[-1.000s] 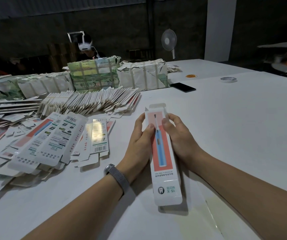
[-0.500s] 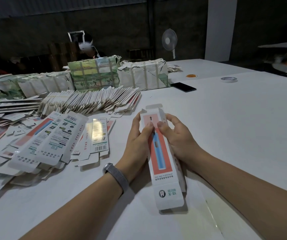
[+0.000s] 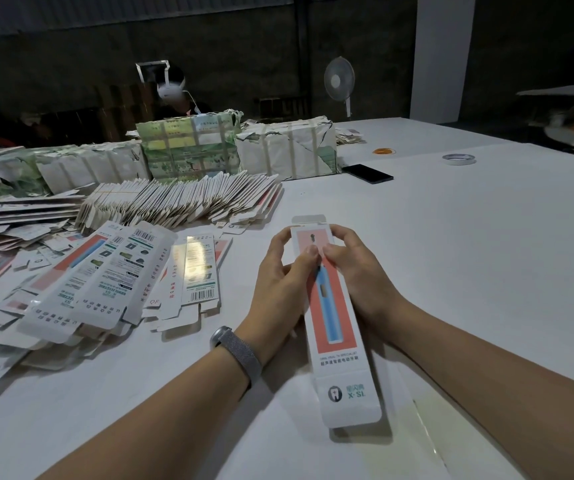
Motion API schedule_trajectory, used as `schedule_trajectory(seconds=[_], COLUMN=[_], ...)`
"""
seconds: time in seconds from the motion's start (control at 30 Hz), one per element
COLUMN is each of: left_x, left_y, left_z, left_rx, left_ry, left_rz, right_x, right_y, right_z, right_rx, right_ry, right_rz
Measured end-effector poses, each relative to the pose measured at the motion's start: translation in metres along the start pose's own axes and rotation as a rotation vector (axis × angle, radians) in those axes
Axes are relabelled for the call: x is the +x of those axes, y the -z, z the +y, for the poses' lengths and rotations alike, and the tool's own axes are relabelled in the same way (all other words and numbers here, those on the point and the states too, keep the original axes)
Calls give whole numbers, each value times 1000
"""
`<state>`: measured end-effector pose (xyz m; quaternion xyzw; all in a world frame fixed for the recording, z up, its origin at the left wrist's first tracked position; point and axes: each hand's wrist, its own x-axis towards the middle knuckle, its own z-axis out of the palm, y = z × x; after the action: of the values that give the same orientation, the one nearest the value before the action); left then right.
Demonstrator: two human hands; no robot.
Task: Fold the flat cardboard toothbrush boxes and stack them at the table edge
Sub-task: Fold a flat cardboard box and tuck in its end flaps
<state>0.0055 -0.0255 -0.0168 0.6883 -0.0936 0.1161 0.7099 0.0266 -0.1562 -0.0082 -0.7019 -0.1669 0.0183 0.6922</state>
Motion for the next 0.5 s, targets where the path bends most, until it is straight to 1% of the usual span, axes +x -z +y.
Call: schedule_trajectory(seconds=[0.27, 0.5], left_x=[-1, -1], left_y=[-1, -1], left_z=[4, 3], left_rx=[51, 74], left_ry=[12, 7], left_rz=[-26, -51], right_x=[0, 0], right_y=[1, 2], right_z=[0, 0], right_rx=[55, 81], right_ry=[-13, 15], right_rz=[13, 71])
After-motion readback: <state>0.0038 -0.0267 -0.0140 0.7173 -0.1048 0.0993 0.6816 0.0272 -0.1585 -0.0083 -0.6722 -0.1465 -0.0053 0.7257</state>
